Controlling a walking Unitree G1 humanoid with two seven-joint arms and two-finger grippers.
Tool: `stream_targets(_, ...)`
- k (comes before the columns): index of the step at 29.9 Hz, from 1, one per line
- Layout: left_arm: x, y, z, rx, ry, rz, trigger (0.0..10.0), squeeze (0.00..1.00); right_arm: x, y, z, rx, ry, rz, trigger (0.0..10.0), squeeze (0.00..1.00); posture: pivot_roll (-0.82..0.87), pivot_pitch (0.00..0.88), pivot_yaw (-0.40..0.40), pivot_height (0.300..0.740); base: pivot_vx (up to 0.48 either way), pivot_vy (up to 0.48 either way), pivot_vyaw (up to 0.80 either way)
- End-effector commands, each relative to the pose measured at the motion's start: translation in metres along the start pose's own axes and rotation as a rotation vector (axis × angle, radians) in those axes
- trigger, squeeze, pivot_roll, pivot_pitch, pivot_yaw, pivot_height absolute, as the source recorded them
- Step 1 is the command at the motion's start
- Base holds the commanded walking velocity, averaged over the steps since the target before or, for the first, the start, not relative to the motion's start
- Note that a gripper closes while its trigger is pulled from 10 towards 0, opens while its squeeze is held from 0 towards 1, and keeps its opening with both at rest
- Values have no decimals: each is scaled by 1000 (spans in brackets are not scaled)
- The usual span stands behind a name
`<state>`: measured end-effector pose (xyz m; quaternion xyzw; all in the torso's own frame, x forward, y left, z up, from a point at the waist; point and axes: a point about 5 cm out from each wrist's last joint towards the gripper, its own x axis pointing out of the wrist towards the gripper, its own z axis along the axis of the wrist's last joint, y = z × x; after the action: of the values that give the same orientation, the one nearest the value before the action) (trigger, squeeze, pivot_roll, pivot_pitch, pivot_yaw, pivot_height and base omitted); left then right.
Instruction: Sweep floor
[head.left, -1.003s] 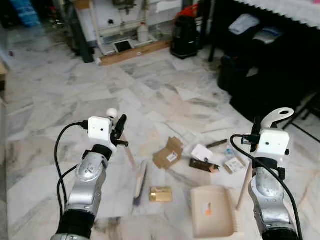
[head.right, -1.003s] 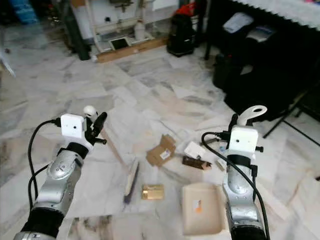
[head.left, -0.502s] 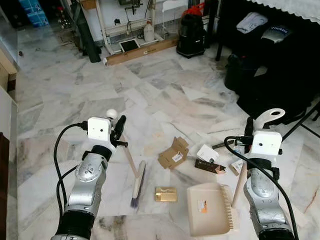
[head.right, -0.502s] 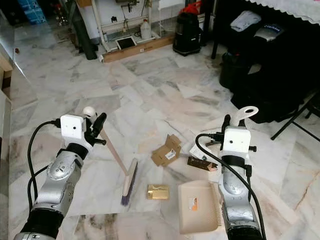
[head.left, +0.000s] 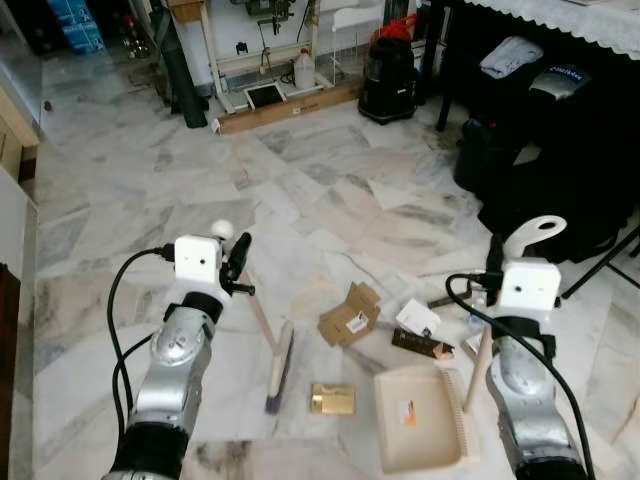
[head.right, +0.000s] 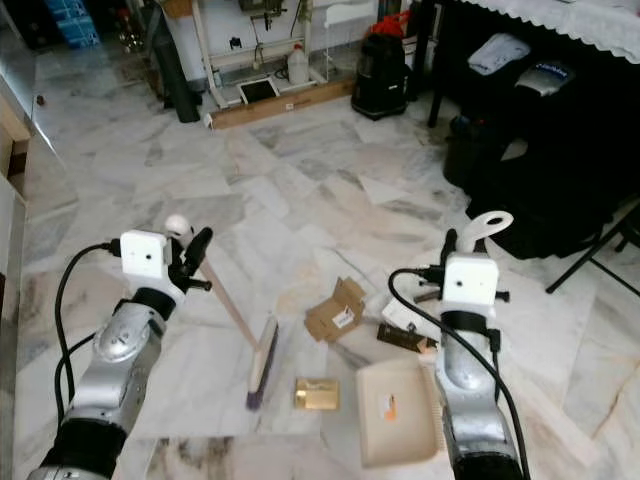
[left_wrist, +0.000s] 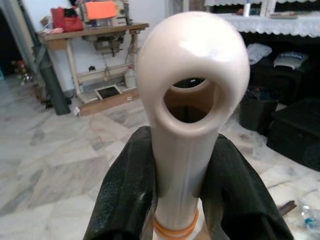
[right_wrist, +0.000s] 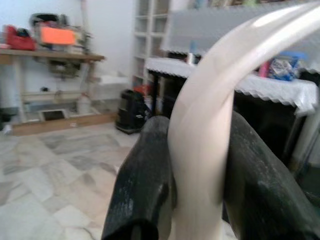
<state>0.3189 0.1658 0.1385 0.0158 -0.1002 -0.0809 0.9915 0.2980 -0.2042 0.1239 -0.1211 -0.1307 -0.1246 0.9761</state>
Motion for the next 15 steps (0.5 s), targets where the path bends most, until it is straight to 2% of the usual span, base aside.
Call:
stream_targets(1,4,-4,9,-3,-44,-9,10000,0,4,-6,8,-4,-38,-20,10000,0,-18,62,66,740,259,0,0)
stream_targets(8,4,-4,9,-3,-43,-6,10000,0,3,-6,7,-3,-34,-19,10000,0,-13,74,65,740,274,0,0)
stream_targets(15,4,-3,9,-1,-43,-1,10000,0,3,-6,6,-1,-30,-18,10000,0,-13,72,64,740,0,0,0)
